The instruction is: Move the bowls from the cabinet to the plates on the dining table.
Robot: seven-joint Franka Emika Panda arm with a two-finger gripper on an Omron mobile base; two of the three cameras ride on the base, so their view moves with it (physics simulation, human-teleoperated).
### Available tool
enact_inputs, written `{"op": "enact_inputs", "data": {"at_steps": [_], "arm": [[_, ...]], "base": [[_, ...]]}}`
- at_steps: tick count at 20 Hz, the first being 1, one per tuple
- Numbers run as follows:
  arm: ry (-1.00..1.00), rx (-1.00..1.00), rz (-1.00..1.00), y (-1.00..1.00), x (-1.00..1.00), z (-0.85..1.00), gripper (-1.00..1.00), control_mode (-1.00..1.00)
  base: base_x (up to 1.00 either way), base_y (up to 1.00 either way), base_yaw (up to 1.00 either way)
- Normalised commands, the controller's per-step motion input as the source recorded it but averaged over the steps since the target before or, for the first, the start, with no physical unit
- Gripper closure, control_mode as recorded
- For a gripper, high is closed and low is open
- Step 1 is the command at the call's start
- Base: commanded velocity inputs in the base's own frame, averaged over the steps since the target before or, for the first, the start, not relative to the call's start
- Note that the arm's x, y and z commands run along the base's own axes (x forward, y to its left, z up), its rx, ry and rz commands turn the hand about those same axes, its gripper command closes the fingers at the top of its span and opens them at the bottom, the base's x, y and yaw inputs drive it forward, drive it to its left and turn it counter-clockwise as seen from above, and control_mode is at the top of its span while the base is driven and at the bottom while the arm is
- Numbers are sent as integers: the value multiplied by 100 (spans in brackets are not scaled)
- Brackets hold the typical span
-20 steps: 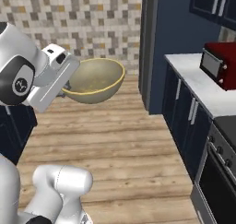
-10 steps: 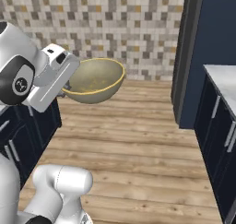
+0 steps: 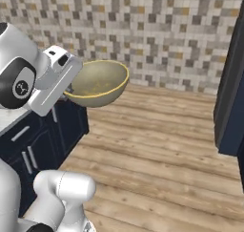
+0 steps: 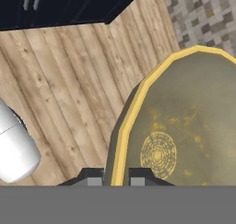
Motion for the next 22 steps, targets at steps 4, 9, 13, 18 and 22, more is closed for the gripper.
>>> {"op": "enact_inputs", "data": {"at_steps": [4, 9, 13, 18, 22], "arm": [[0, 0, 0, 0, 0, 0, 100, 100], [0, 0, 0, 0, 0, 0, 100, 100], [0, 0, 0, 0, 0, 0, 100, 100], [0, 0, 0, 0, 0, 0, 100, 100], [0, 0, 0, 0, 0, 0, 100, 100]], "base": [[48, 0, 38], [48, -2, 38], [47, -5, 37], [43, -12, 36], [40, -18, 35]]}}
